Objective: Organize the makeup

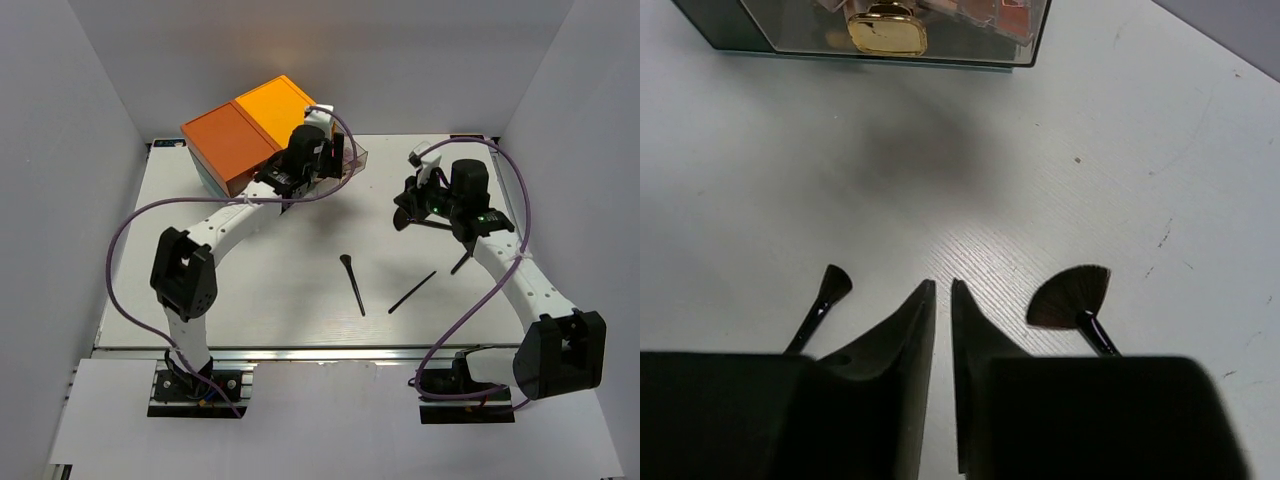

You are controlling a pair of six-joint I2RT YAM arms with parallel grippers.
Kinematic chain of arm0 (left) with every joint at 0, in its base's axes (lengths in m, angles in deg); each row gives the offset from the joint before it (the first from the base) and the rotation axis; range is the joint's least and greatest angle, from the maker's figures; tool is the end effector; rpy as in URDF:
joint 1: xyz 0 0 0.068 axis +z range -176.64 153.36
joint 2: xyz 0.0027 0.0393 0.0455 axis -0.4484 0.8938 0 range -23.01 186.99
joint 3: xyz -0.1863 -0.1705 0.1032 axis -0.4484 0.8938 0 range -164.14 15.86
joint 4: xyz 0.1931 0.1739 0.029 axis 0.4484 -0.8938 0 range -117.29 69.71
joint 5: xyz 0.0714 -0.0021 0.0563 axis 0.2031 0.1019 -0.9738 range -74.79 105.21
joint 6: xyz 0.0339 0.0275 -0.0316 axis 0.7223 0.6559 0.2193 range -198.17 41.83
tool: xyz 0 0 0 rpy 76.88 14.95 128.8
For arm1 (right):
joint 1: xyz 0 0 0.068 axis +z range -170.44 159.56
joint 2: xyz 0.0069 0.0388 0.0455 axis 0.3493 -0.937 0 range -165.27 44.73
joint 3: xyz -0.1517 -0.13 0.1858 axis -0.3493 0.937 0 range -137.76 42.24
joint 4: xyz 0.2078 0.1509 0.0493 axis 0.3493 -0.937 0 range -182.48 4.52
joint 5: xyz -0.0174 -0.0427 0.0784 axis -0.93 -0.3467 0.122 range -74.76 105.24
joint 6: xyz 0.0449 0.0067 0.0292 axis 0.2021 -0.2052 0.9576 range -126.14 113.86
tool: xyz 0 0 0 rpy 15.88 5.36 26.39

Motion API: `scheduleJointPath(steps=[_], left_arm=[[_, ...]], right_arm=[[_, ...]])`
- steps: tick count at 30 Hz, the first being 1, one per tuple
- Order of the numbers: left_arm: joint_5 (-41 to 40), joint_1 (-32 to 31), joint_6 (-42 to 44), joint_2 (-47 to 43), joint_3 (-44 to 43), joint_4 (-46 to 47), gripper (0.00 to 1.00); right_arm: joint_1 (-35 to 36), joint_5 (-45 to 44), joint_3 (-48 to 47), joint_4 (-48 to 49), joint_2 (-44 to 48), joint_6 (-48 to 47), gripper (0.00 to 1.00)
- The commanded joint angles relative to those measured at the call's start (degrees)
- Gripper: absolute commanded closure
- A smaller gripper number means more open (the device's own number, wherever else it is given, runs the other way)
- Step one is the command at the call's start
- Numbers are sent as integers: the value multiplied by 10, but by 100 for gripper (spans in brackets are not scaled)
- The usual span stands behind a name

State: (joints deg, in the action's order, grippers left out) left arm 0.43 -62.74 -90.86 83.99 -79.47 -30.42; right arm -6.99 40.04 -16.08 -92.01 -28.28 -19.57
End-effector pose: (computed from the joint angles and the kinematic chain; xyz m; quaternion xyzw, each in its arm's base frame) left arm 0.3690 -0.2578 0.3349 0.0960 0.8188 -0.1326 0.5503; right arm 0.2828 0.0830 0.3234 -0.3054 0.7557 0.1773 0.5516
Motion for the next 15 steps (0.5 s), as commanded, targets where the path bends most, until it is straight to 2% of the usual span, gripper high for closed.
scheduleJointPath(steps=[1,4,5,6,9,11,15], left_arm=[[10,7,11,-16,-50,-16,44],[9,9,6,-13,-71,-20,31],[10,9,5,-10,-78,-21,24],[10,9,4,-11,-84,-23,21],[20,9,-7,-17,-110,-35,17],[27,10,-17,-25,-123,-40,16],[41,22,-26,-57,-123,-61,17]], right_arm=[[-4,25,-3,24,-6,-6,80],[-4,60,-5,13,-16,-21,65],[-4,68,-6,11,-23,-33,60],[-4,95,-11,6,-28,-41,48],[-3,170,-19,-6,-50,-87,32],[5,200,-35,-12,-79,-116,33],[31,213,-103,-45,-150,-211,52]])
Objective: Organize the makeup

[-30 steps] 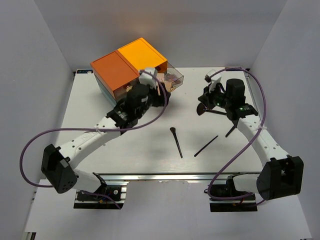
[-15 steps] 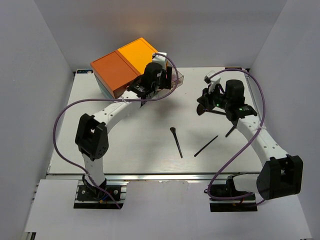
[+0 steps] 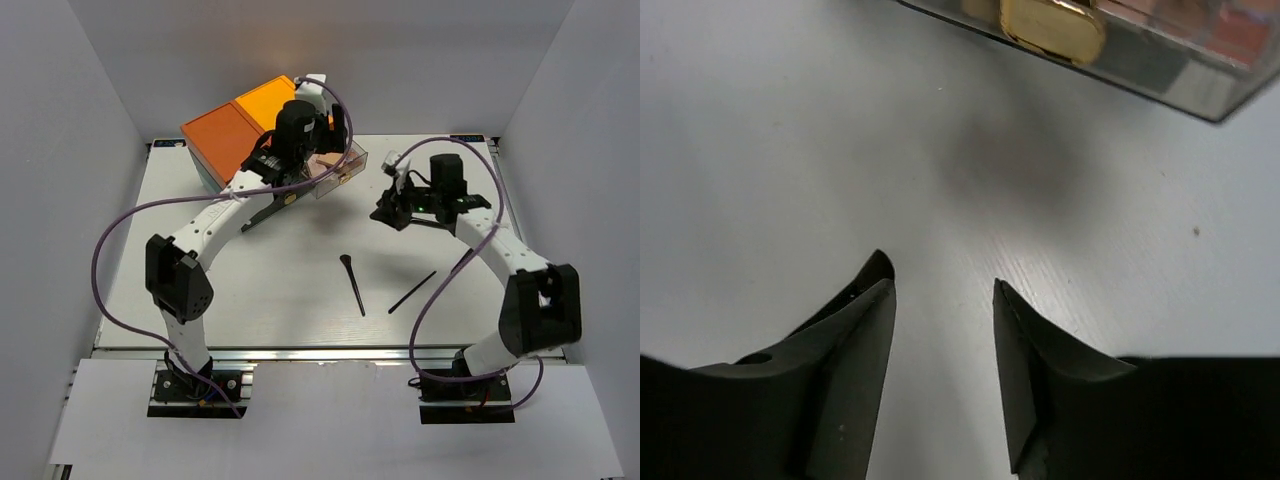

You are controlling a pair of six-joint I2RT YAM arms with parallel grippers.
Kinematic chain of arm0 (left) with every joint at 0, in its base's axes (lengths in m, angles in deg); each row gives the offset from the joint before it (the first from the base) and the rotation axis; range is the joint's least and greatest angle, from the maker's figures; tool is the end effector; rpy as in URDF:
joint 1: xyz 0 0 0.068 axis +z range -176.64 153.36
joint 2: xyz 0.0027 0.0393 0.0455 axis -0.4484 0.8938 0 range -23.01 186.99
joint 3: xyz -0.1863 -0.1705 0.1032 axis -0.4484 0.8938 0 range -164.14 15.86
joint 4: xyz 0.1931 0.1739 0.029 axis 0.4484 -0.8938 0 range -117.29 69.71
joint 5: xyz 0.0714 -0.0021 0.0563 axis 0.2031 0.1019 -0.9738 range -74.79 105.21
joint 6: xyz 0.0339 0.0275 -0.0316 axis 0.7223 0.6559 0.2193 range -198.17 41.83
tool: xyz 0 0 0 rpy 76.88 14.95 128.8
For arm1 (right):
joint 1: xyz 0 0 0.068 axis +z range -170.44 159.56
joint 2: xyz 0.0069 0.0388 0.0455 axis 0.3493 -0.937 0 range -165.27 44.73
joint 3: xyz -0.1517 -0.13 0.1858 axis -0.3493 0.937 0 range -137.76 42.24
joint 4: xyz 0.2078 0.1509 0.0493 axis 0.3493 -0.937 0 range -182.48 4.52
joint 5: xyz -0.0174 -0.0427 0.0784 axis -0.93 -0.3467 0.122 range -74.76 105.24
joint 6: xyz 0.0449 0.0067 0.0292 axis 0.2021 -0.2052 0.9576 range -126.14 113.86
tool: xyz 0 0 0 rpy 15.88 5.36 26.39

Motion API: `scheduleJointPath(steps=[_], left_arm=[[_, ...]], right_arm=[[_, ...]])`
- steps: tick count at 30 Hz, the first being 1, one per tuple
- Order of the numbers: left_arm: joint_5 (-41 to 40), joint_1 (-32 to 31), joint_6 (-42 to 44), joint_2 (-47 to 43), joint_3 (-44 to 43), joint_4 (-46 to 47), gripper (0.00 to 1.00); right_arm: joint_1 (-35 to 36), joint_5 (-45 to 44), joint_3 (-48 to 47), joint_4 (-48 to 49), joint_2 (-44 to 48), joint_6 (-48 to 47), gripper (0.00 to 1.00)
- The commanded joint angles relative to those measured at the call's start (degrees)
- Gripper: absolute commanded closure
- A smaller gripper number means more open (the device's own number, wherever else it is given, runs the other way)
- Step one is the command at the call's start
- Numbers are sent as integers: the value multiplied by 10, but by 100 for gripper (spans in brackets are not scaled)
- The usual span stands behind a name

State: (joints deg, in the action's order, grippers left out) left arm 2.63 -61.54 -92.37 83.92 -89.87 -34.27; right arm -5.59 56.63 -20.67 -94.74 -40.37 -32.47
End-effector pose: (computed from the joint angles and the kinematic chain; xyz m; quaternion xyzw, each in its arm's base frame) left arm 0.3720 -0.2500 0.3924 0.0764 0.7887 -0.1717 0.5854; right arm 0.3159 0.1081 0.2870 -0.4488 0.7031 0.2610 0.4860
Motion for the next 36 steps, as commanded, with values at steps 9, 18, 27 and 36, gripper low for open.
scheduleJointPath(steps=[9,18,27,36], left_arm=[[-9,55,-93,-185,149,-40,73],[-47,105,-184,-452,382,-73,62],[-65,106,-274,-597,529,-69,39],[-66,106,-297,-625,558,-79,27]], right_arm=[[48,-2,-176,-5,-117,-167,98],[101,-72,-360,-45,-254,-213,99],[143,-183,-404,99,-314,-160,95],[148,-236,-480,129,-380,-71,79]])
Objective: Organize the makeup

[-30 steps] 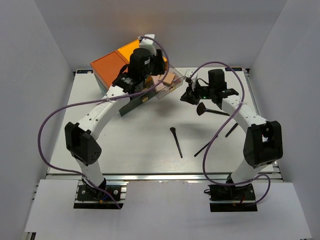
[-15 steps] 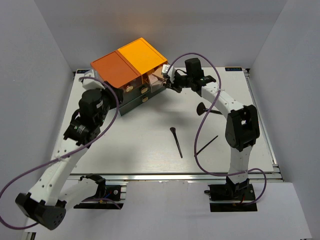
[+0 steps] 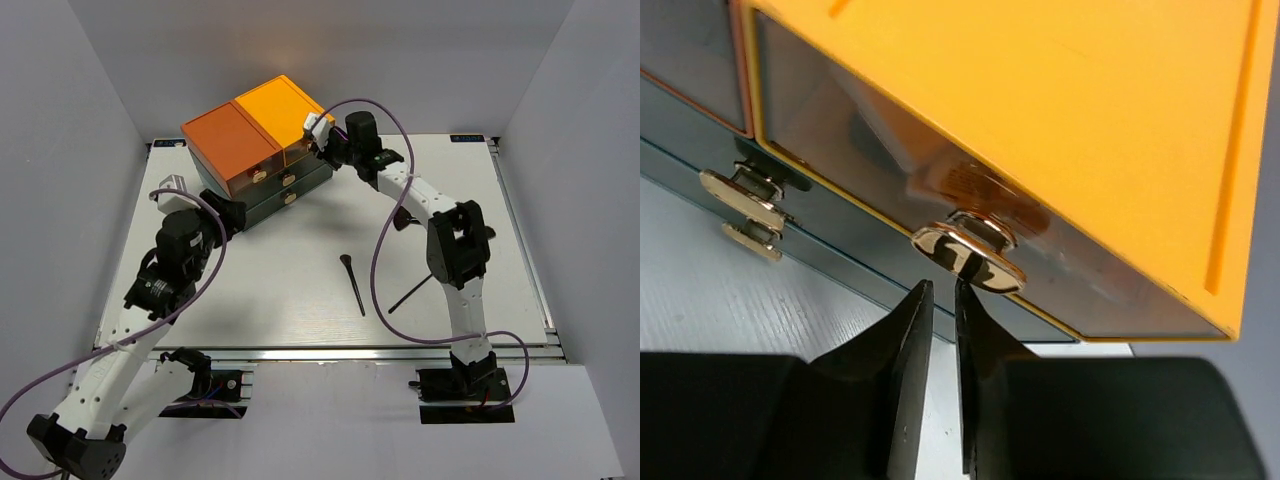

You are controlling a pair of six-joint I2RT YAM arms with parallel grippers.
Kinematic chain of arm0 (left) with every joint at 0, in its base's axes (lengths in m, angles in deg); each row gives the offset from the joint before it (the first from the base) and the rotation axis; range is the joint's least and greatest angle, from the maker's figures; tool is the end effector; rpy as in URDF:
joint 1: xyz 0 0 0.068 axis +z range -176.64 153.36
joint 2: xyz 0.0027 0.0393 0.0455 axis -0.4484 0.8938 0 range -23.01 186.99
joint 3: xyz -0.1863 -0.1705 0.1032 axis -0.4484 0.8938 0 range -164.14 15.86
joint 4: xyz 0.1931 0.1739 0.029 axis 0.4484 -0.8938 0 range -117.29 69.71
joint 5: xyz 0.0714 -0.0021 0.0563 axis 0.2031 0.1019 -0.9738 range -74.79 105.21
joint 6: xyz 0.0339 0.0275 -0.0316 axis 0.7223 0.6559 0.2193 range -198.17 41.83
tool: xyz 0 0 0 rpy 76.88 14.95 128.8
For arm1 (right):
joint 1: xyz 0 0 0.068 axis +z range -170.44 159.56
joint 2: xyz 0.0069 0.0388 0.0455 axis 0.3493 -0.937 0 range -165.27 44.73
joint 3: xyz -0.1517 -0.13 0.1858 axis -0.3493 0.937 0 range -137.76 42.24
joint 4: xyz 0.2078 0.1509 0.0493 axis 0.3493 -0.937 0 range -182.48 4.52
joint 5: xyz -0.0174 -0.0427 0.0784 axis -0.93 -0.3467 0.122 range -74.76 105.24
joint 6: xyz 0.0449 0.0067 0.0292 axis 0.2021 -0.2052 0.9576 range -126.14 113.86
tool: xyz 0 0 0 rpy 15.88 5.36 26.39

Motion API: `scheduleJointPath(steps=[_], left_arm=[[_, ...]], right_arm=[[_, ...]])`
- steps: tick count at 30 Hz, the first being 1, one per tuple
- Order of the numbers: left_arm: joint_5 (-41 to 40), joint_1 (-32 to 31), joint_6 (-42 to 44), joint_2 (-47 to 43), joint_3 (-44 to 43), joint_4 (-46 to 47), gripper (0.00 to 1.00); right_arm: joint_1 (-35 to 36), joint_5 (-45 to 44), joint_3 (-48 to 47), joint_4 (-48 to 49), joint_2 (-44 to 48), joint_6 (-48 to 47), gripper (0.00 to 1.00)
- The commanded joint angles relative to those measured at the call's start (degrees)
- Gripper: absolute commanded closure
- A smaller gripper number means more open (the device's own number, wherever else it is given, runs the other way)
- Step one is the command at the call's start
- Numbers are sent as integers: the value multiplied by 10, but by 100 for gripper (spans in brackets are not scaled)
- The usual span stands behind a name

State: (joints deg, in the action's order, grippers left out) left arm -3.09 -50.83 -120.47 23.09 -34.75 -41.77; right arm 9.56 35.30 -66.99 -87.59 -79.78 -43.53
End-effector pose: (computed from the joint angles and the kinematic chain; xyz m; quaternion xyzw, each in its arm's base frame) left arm 0.1685 -0.0634 0.3514 -0.2183 0.7687 -0.2151 0.5614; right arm 0.4480 0.2728 0.2922 -0.5261 0.6030 0.1025 0.5909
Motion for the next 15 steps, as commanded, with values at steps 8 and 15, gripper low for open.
scheduleJointPath(steps=[8,15], left_arm=[[-7,-1,-56,-70,60,12,23],[-9,-1,-85,-96,80,0,22]], right_arm=[[8,72,209,130,128,163,63],[50,-9,229,199,100,380,28]])
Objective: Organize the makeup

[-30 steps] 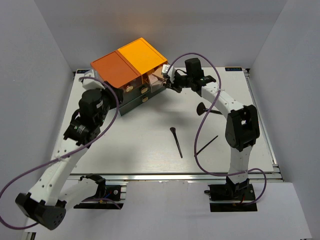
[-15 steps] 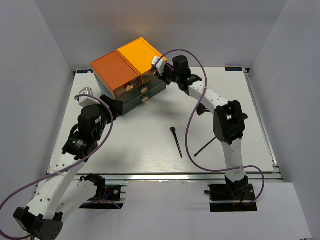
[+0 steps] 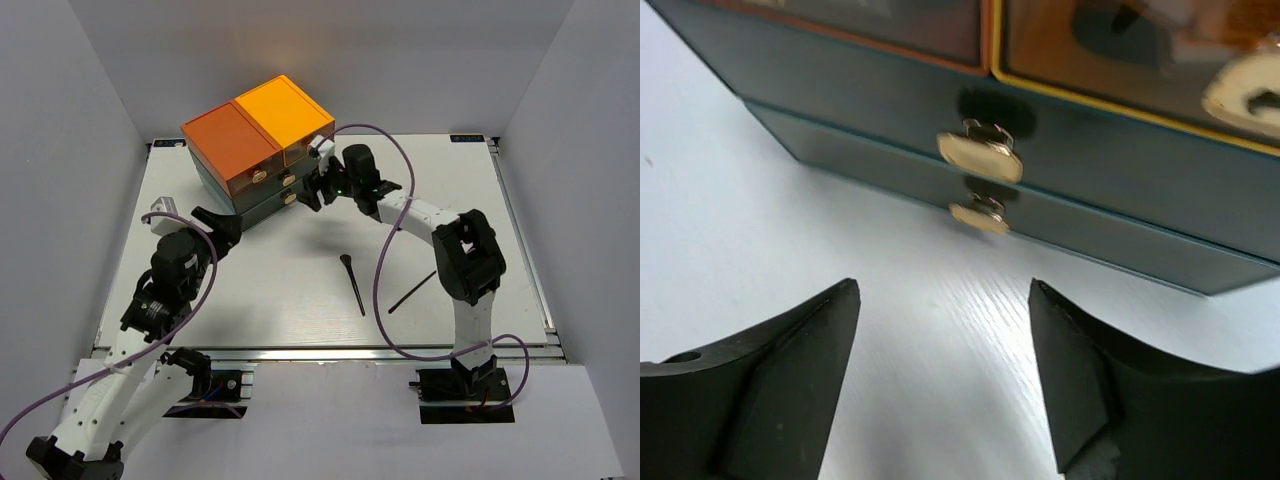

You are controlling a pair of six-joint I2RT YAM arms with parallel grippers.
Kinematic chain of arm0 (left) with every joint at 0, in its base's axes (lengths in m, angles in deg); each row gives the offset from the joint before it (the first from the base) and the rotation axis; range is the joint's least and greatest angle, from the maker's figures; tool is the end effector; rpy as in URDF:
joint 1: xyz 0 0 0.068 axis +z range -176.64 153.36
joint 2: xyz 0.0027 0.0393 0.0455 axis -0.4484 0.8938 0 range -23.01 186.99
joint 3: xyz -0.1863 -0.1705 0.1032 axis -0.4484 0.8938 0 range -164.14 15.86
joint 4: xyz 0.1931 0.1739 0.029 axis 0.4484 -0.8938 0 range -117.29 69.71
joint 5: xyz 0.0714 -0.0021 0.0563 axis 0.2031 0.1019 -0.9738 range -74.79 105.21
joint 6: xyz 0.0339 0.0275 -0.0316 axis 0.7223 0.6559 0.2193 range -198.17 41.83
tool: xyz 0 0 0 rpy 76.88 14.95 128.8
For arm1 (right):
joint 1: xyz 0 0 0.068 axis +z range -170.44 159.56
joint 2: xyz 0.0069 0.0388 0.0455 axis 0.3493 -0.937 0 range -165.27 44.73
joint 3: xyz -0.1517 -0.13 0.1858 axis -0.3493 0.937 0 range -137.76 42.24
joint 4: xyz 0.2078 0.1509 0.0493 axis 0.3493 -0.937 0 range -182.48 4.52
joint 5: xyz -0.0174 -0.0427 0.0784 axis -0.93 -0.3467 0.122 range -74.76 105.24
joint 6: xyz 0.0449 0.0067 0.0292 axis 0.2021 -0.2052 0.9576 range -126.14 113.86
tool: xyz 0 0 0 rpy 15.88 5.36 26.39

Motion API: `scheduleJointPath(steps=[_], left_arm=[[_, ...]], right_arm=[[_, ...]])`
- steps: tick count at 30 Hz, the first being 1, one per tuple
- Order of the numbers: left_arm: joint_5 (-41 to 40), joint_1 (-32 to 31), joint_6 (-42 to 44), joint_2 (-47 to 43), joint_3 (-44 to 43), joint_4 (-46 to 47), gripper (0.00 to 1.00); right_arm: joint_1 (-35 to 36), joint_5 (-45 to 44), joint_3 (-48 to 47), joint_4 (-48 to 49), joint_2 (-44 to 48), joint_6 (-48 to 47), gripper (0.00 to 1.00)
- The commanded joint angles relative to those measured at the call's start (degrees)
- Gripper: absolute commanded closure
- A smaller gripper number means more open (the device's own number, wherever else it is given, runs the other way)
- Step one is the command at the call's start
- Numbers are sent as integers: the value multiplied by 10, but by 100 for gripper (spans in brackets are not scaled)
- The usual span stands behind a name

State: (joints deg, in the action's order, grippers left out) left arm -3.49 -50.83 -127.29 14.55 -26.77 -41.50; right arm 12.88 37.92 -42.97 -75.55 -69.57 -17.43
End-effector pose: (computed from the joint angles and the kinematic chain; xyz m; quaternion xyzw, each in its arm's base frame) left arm 0.1443 -0.0522 0.3259 -0.2656 0.7491 -0.2497 0.5531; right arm 0.3877 0.2713 0.2524 -0.4087 0.6959 0.2659 0.5272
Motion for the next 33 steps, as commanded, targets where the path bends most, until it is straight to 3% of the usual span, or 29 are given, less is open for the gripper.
scheduleJointPath(steps=[1,5,11,23,28,33], left_arm=[[-6,-1,-17,-12,-2,-8,22],[-12,-1,-27,-20,-1,-22,22],[-14,-1,-52,-43,18,-23,22],[-19,-1,-47,-36,11,-38,21],[-17,-2,-48,-34,11,-40,20],[-21,-1,-43,-28,0,-49,19]], right_arm=[[24,-50,-29,80,-20,168,26],[31,-110,-56,93,-53,264,23],[32,-155,-82,109,-84,334,23],[37,-131,-118,158,-132,394,23],[38,-149,-109,189,-142,416,29],[38,-138,-110,228,-157,424,44]])
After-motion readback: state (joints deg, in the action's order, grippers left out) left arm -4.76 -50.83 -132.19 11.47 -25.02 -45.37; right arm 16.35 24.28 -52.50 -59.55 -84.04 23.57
